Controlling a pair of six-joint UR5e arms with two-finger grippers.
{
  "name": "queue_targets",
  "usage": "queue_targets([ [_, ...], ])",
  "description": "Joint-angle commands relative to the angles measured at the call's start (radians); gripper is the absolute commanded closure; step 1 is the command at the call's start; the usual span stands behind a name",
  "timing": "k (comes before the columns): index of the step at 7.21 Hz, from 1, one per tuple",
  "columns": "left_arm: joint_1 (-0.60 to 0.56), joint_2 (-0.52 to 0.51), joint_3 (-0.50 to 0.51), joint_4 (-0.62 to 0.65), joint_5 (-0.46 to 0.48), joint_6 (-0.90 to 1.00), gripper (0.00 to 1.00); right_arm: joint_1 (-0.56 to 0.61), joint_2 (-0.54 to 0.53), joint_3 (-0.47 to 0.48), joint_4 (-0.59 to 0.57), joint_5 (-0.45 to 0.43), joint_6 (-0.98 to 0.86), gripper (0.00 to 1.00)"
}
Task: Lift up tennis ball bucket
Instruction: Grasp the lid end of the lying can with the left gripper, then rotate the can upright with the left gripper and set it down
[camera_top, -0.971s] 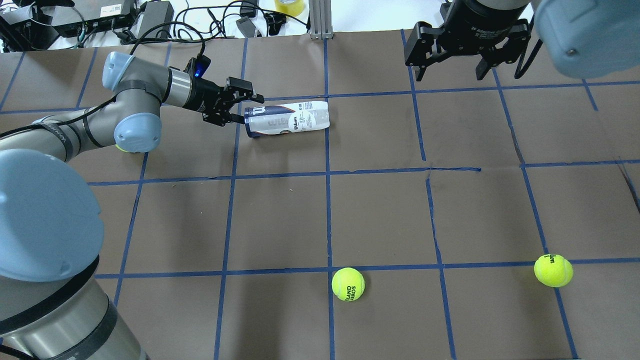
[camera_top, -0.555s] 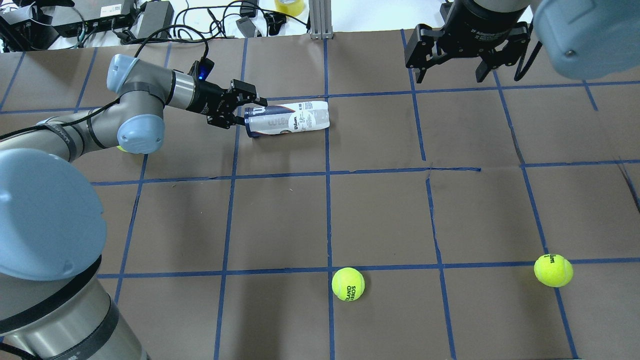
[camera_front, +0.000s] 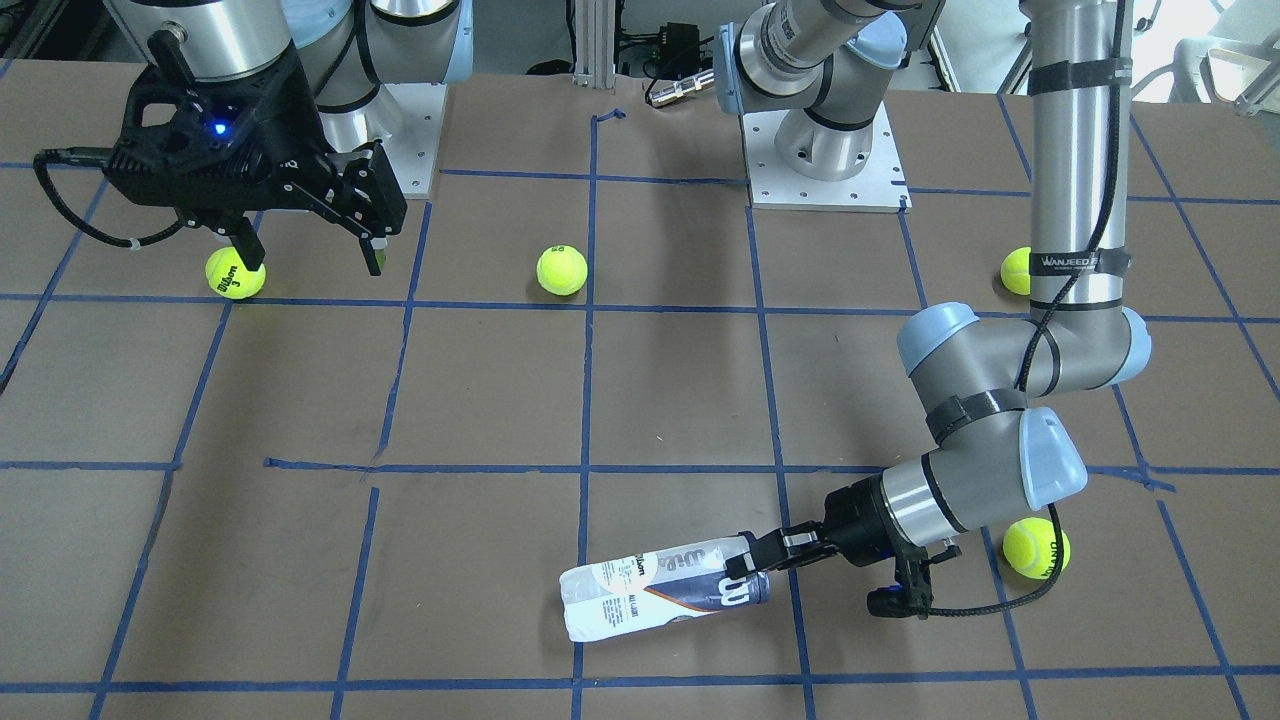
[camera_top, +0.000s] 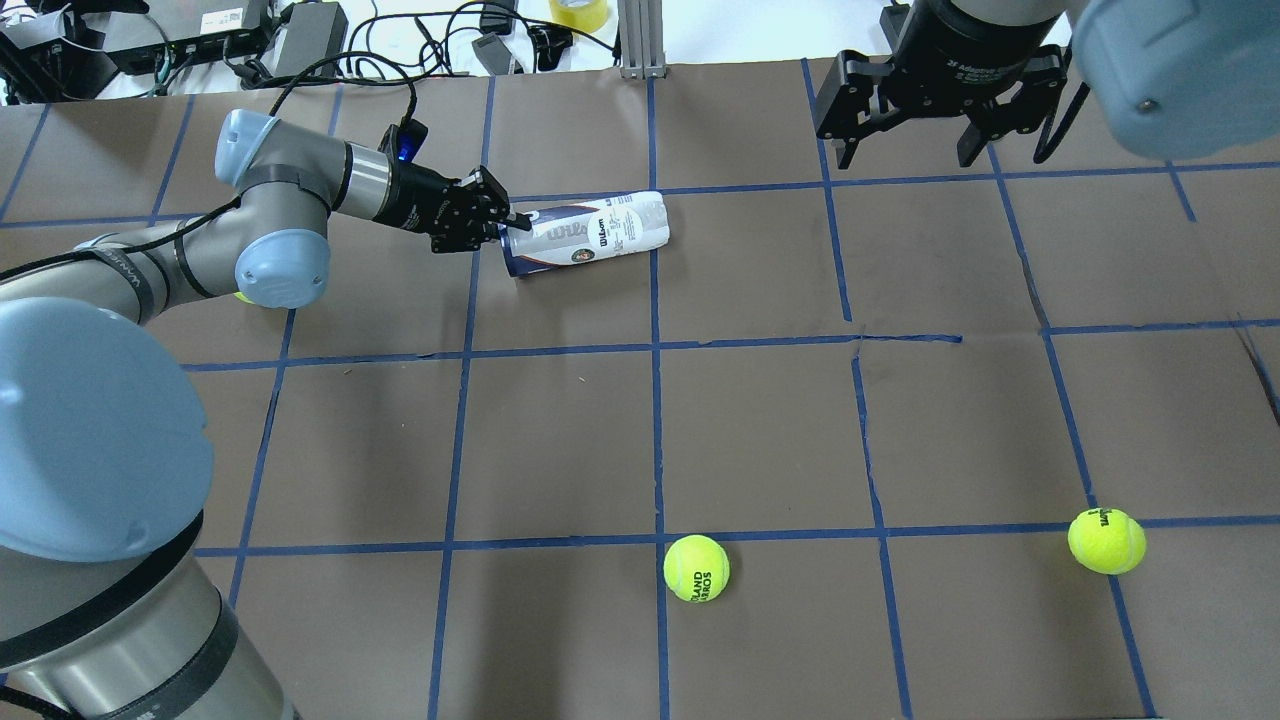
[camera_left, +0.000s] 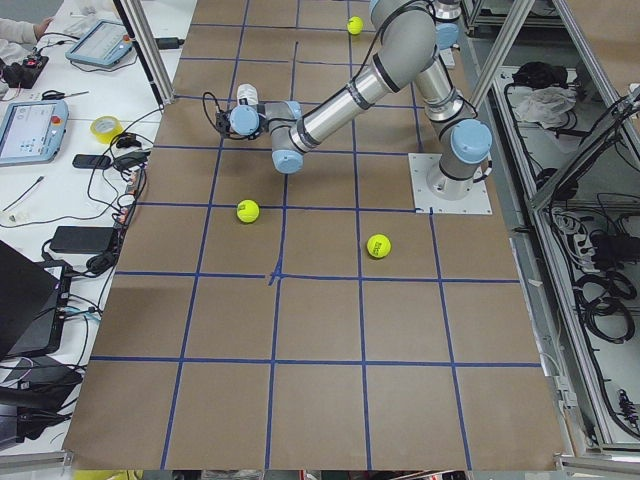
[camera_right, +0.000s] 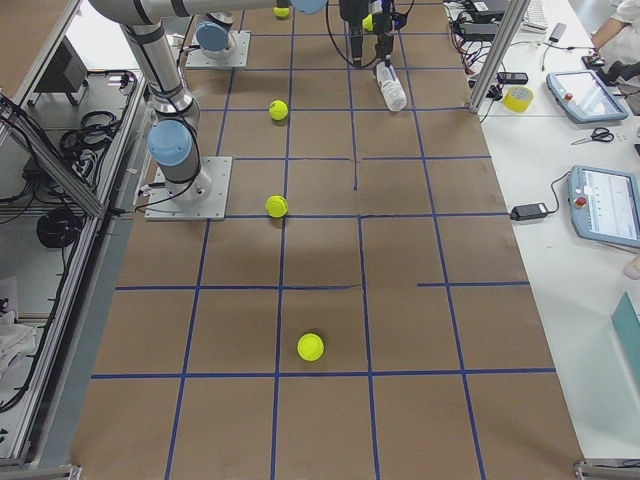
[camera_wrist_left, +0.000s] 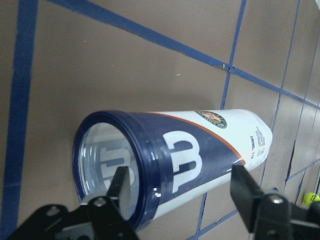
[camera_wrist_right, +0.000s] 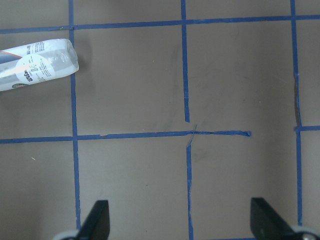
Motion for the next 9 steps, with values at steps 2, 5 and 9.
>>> queue_targets([
  [2,-0.008,0.049,0.047,0.000,0.064,-0.117,1.00,-0.001,0.000,0.001,0.000,-0.003,-0.004,0.00],
  [5,-0.109,0.130,0.188,-0.139,0.343,-0.153,1.00,-0.001,0.000,0.001,0.000,-0.003,-0.004,0.00],
  [9,-0.145,0.214,0.239,-0.268,0.494,-0.145,1.00,-0.001,0.000,0.001,-0.001,0.002,-0.004,0.00],
])
